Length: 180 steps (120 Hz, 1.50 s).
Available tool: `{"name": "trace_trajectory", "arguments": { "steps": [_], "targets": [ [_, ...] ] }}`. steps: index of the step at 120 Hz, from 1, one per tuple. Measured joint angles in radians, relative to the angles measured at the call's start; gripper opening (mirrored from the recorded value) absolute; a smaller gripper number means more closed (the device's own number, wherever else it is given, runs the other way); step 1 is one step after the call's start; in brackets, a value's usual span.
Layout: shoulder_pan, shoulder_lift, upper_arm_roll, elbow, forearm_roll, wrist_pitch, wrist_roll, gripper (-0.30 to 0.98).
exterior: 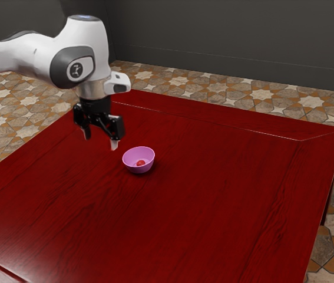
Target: Take strawberry from the bowl
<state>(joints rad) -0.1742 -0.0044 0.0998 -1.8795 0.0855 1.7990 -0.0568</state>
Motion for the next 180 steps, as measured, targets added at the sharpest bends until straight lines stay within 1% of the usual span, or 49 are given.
{"name": "trace_trajectory", "arguments": {
  "steps": [17, 29, 44, 53, 63, 71, 86, 101, 122, 151, 163, 180],
  "targets": [
    [-0.041, 0.078, 0.006, 0.036, -0.049, 0.07, -0.187, 0.69],
    [-0.02, 0.116, 0.021, 0.076, -0.063, 0.102, -0.316, 0.68],
    [0.003, 0.175, 0.037, 0.12, -0.071, 0.133, -0.456, 0.5],
    [-0.003, 0.198, 0.039, 0.131, -0.073, 0.154, -0.527, 0.43],
    [-0.004, 0.236, 0.04, 0.146, -0.08, 0.182, -0.597, 0.38],
    [-0.003, 0.282, 0.041, 0.187, -0.085, 0.198, -0.647, 0.36],
    [0.003, 0.378, 0.071, 0.276, -0.089, 0.218, -0.725, 0.33],
    [0.009, 0.471, 0.074, 0.35, -0.089, 0.229, -0.787, 0.32],
    [0.05, 0.586, 0.065, 0.43, -0.09, 0.249, -0.834, 0.33],
    [0.056, 0.651, 0.05, 0.459, -0.089, 0.297, -0.854, 0.33],
    [0.063, 0.688, 0.048, 0.498, -0.089, 0.319, -0.851, 0.33],
    [0.065, 0.711, 0.046, 0.507, -0.09, 0.349, -0.847, 0.33]
  ]
}}
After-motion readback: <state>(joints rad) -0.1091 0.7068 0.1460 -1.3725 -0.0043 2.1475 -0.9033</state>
